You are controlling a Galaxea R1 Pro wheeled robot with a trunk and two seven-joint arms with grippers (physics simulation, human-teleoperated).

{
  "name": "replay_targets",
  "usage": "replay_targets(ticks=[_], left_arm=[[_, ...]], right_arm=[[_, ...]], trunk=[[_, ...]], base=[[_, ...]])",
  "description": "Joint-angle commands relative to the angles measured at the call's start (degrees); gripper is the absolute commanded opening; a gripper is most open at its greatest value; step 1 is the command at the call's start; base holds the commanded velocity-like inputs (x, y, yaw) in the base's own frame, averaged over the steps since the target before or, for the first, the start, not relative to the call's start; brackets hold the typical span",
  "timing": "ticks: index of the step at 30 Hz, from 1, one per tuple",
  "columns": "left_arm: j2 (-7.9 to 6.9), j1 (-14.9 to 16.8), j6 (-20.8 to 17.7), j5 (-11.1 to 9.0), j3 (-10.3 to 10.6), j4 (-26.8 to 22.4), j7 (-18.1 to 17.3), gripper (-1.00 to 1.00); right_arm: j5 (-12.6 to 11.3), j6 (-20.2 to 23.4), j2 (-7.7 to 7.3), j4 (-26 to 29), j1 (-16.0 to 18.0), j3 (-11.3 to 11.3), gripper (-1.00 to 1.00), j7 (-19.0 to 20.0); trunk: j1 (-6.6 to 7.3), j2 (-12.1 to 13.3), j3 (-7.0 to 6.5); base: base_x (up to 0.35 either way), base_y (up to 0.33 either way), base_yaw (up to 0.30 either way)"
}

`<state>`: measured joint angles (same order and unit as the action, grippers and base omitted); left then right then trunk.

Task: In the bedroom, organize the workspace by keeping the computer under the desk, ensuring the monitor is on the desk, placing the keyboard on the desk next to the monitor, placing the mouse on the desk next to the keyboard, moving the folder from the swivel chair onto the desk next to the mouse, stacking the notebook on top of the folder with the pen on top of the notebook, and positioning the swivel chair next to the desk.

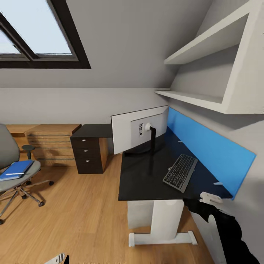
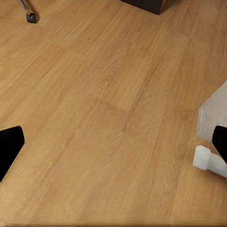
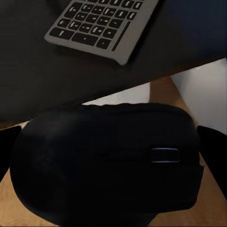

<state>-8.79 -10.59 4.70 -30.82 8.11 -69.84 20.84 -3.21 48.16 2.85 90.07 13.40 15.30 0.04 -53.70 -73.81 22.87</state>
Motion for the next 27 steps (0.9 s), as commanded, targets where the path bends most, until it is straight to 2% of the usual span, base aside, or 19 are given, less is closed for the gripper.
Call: replay_targets(ticks=[1, 6, 10, 13, 18, 23, 24, 26, 27], left_arm=[[-0.09, 0.03, 0.40, -0.63, 0.25, -0.03, 0.35, 1.00], [-0.09, 0.02, 0.40, -0.64, 0.25, -0.03, 0.35, 1.00], [-0.09, -0.01, 0.40, -0.69, 0.30, 0.06, 0.35, 1.00], [-0.09, 0.00, 0.34, -0.66, 0.49, 1.33, 0.35, 1.00], [0.09, 0.02, 0.31, -0.50, 0.62, 2.90, 0.26, 1.00], [1.51, 0.02, 0.31, -0.25, 0.82, 2.97, 0.15, 1.00], [1.92, 0.03, 0.24, 1.30, 0.90, 2.96, 0.18, 1.00], [2.59, 0.03, 0.20, 2.05, 0.93, 2.98, 0.18, 1.00], [2.79, 0.04, 0.17, 2.18, 0.93, 3.03, 0.18, 1.00]], right_arm=[[-0.27, 0.26, 0.06, -0.02, 0.04, -0.07, -1.00, 0.02], [-0.16, 0.21, 0.06, -0.72, 0.04, -0.52, -1.00, 0.05], [0.51, -0.95, -0.01, -2.89, 0.04, -3.88, -1.00, -0.14], [1.64, -3.53, 0.03, -5.32, 0.04, -5.39, -1.00, -0.69], [2.64, -9.79, 0.05, -11.19, 0.04, -6.37, -1.00, -2.45], [2.99, -21.36, 0.11, -25.65, 0.04, -8.12, -1.00, -4.72], [2.97, -31.73, 0.15, -36.30, 0.04, -8.66, -1.00, -5.04], [2.96, -38.59, 0.20, -41.15, 0.04, -8.74, -1.00, -5.15], [2.95, -40.01, 0.19, -42.21, 0.04, -8.75, -1.00, -5.16]], trunk=[[0.03, -0.04, 0.05], [0.03, -0.04, 0.05], [0.03, -0.04, 0.05], [0.03, -0.04, 0.05], [0.03, -0.04, 0.13], [0.25, 0.36, 0.00], [0.47, 0.76, -0.13], [0.91, 1.56, -0.37], [1.13, 1.96, -0.49]], base=[[-0.294, 0.208, 0.000], [-0.285, 0.219, 0.000], [-0.260, 0.220, 0.000], [-0.114, 0.101, 0.000], [-0.028, 0.025, 0.038], [-0.004, 0.003, 0.070], [0.000, 0.000, 0.115], [0.000, 0.000, 0.131], [0.000, 0.000, 0.137]])
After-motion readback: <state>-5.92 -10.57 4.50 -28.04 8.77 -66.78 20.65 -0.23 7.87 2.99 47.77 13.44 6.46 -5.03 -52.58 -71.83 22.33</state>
